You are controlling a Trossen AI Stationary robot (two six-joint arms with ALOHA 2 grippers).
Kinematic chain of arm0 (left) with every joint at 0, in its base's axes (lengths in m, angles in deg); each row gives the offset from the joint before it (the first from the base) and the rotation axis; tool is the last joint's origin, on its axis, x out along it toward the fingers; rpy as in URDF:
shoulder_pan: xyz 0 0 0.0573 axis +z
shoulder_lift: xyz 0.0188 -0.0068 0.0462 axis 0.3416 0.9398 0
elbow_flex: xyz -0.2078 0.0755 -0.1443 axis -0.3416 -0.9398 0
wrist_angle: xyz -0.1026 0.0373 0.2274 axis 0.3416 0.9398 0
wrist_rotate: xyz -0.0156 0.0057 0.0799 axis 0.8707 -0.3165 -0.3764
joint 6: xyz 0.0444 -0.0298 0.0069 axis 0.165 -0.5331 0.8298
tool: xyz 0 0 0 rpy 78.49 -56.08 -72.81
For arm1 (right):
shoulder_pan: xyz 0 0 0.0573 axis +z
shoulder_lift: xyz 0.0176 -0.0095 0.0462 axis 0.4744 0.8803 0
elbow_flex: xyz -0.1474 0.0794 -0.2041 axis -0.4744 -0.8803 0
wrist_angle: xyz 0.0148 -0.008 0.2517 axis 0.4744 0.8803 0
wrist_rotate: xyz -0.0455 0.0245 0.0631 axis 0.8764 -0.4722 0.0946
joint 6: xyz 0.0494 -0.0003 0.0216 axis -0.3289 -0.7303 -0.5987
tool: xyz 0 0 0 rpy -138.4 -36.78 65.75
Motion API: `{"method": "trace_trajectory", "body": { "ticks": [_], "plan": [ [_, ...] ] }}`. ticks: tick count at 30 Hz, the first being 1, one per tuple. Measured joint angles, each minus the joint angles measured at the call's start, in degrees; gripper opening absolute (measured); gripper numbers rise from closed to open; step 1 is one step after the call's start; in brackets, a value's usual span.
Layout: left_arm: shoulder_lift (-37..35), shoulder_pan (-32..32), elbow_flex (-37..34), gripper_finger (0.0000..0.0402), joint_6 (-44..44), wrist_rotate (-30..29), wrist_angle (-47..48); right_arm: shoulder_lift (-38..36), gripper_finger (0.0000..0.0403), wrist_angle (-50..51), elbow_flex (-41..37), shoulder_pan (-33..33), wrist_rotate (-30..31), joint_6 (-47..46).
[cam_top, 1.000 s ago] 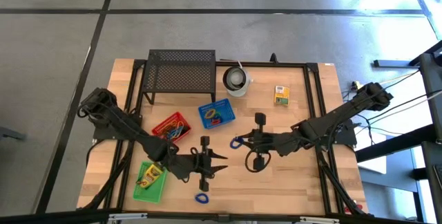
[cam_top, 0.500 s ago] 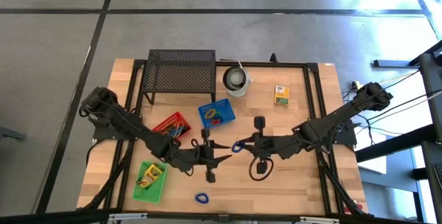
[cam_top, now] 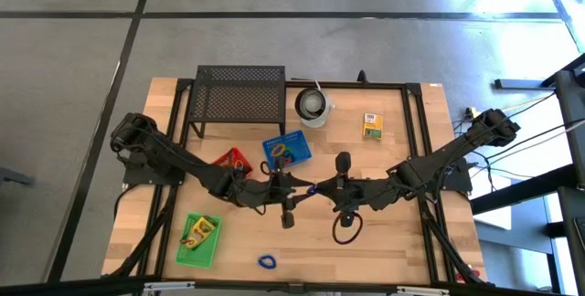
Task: Pick & Place Office Desk Supplies
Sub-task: Put the blue spring keychain into the blue bin
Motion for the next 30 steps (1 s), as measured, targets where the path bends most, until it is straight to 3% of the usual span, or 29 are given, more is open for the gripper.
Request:
{"method": "trace_trajectory", "body": {
  "ticks": [6, 10, 14, 19, 25, 30],
  "plan": [
    [-0.01, 0.67, 0.00, 0.0106, -1.46, 0.02, 1.00, -0.01, 0.0038, 0.09, 0.02, 0.18, 1.88, 0.22],
    [-0.01, 0.62, 0.02, 0.0068, -1.49, -0.29, 3.04, -0.01, 0.0038, 0.15, 0.02, 0.80, 1.81, -0.35],
    [-0.01, 0.64, 0.02, 0.0017, -1.49, -0.43, 3.19, -0.01, 0.0038, 0.15, 0.04, 1.07, -0.26, -4.85],
    [0.01, 0.68, 0.02, 0.0016, -1.48, -0.49, 3.19, -0.01, 0.0044, 0.37, 0.04, 1.07, -1.21, -12.49],
    [-0.01, 0.68, 0.02, 0.0015, -1.47, -0.59, 3.23, -0.01, 0.0106, 0.98, 0.04, 1.07, -6.59, -16.53],
    [-0.01, 0.71, 0.02, 0.0016, -1.68, -0.61, 4.67, -1.84, 0.0171, 4.79, 0.09, 1.07, -6.59, -18.17]
  ]
}}
